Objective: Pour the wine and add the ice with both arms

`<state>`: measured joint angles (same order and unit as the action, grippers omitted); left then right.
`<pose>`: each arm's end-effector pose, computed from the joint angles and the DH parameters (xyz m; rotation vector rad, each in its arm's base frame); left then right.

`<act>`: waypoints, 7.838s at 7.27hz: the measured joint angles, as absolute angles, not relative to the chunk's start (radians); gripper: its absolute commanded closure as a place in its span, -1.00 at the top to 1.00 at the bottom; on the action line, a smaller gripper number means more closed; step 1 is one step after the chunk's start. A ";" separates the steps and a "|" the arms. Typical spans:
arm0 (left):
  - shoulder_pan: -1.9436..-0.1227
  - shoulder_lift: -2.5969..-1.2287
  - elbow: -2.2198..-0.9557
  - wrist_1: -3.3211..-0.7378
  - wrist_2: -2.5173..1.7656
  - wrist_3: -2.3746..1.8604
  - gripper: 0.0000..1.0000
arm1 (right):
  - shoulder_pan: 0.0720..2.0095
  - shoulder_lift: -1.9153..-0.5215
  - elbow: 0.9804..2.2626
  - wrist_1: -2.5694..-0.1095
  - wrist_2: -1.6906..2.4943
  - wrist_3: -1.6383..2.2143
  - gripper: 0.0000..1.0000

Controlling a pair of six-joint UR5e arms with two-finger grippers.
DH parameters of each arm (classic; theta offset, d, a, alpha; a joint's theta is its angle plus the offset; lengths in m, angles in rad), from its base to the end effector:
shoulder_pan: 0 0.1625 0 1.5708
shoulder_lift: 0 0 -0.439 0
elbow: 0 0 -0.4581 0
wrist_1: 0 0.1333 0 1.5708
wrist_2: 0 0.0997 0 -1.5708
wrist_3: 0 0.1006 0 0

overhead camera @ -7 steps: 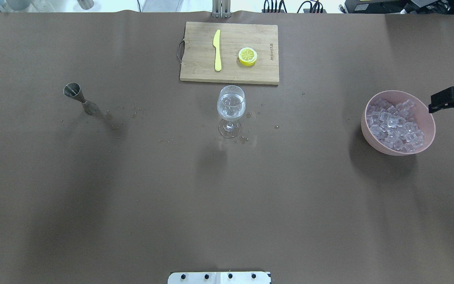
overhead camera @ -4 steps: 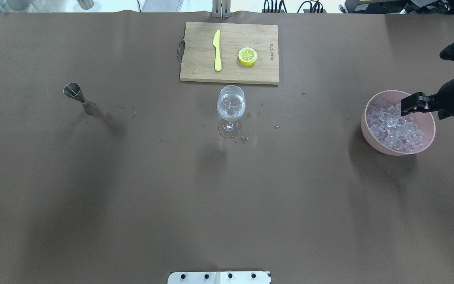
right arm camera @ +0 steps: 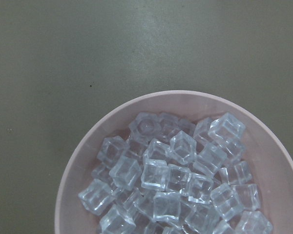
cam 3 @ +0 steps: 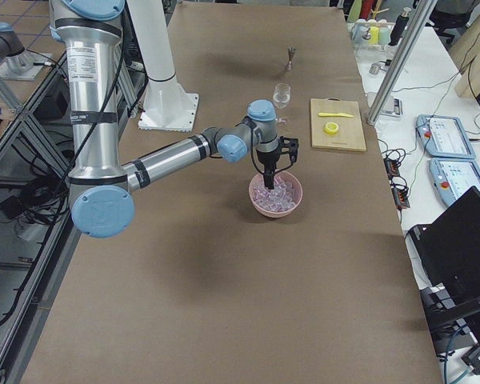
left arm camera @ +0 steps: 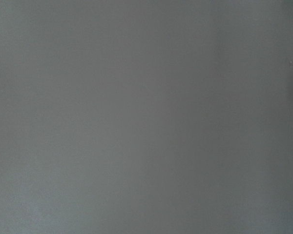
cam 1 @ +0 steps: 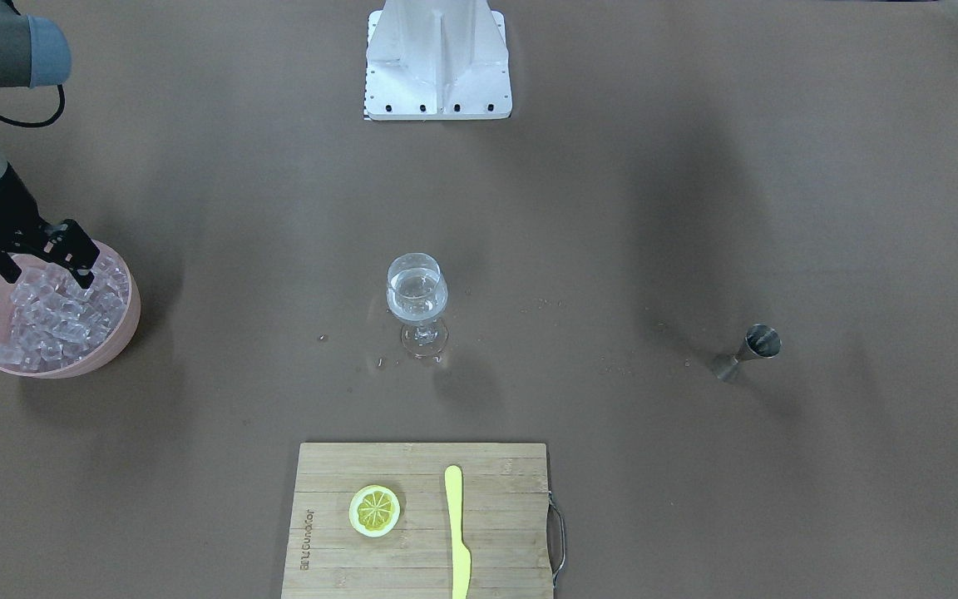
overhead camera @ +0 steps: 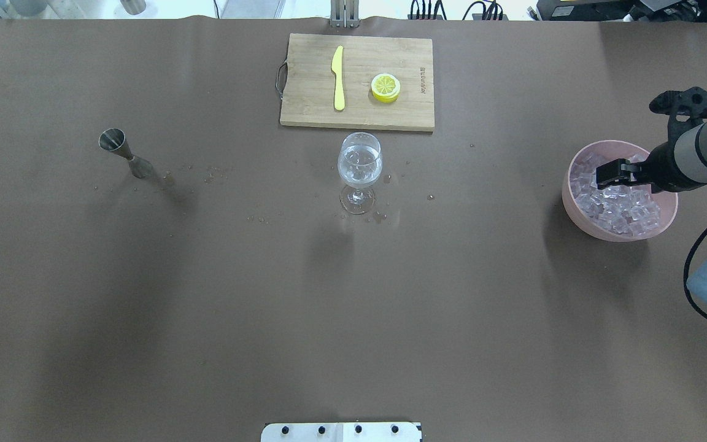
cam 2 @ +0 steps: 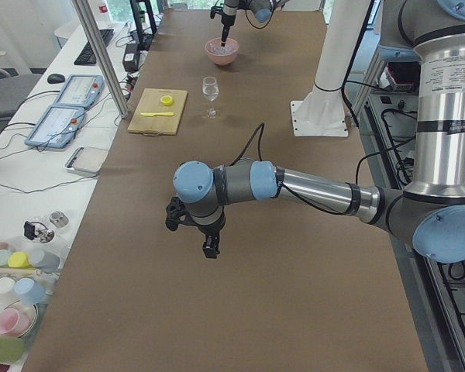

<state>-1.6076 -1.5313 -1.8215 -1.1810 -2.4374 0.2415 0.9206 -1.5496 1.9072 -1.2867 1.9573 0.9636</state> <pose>-0.0756 -0.5147 0.5869 -0.0458 0.8794 0.1139 -0.2716 -0.5147 0.4560 0.1690 -0.7161 0.1752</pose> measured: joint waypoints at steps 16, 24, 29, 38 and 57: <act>-1.608 -1.528 -1.812 -1.183 -2.441 0.247 0.97 | 0.881 -1.338 2.000 -1.294 1.902 0.898 -1.00; -1.608 -1.520 -1.798 -1.196 -2.441 0.245 0.97 | 0.617 -0.860 1.848 -1.505 1.720 1.337 -1.00; -1.608 -1.520 -1.787 -1.196 -2.441 0.247 0.97 | 0.594 -0.806 1.808 -1.533 1.658 1.332 -1.00; -1.606 -1.522 -1.789 -1.198 -2.442 0.246 0.97 | 0.615 -0.805 1.783 -1.523 1.629 1.291 0.99; -1.606 -1.437 -1.780 -1.495 -2.342 0.228 0.97 | 1.549 -1.683 1.626 -1.481 2.274 0.102 1.00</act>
